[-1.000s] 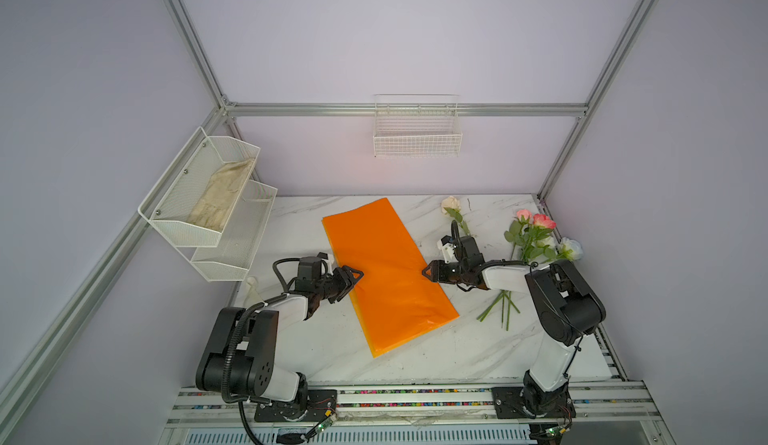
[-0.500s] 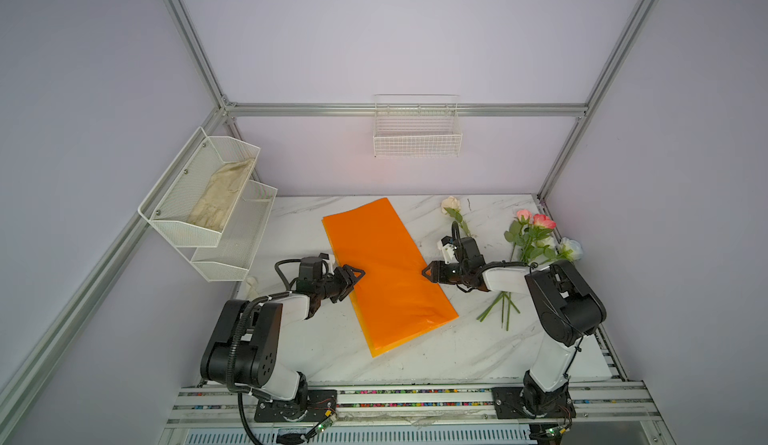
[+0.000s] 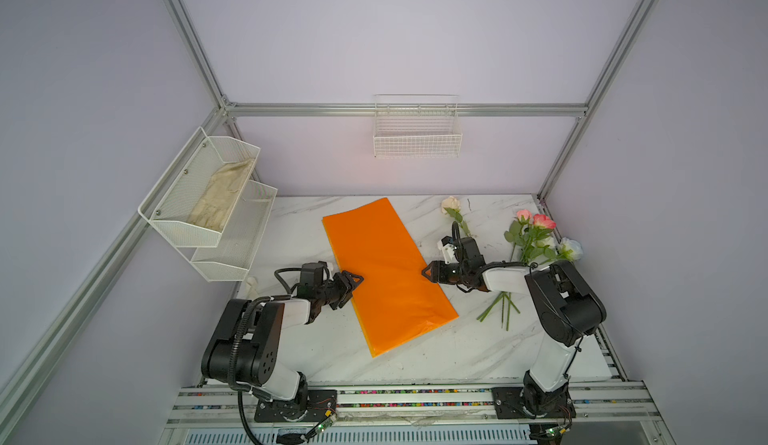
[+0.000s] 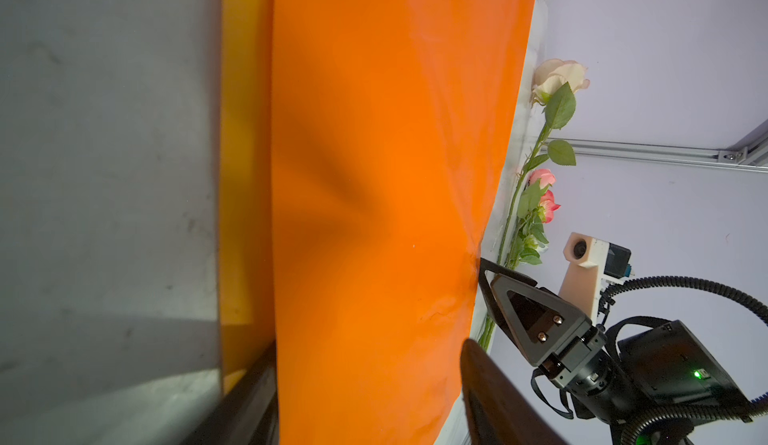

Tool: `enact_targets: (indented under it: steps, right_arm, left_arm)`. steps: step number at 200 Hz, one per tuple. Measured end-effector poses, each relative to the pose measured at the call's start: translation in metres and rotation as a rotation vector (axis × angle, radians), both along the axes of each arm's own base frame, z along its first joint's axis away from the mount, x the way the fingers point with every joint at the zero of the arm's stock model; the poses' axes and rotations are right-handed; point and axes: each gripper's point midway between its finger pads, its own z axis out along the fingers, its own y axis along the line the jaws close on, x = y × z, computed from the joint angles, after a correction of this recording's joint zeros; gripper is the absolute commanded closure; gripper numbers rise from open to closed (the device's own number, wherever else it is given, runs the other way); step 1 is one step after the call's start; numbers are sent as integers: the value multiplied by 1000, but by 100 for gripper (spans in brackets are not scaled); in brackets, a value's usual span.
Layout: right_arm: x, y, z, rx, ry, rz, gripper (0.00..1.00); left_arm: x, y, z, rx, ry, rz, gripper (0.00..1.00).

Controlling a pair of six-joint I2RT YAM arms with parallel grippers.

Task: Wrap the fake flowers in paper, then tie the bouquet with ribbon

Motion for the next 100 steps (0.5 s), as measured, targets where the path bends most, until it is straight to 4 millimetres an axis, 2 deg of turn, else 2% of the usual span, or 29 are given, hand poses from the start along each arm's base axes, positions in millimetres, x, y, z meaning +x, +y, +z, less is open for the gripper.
enact_targets:
  steps: [28, 40, 100]
  right_arm:
    - [0, 0, 0, 0, 0, 1, 45]
    - [0, 0, 0, 0, 0, 1, 45]
    - [-1, 1, 0, 5, 2, 7, 45]
  left_arm:
    - [-2, -4, -2, 10, 6, -5, 42]
    - [-2, -5, -3, 12, 10, -3, 47]
    - [-4, 0, -8, 40, 33, 23, 57]
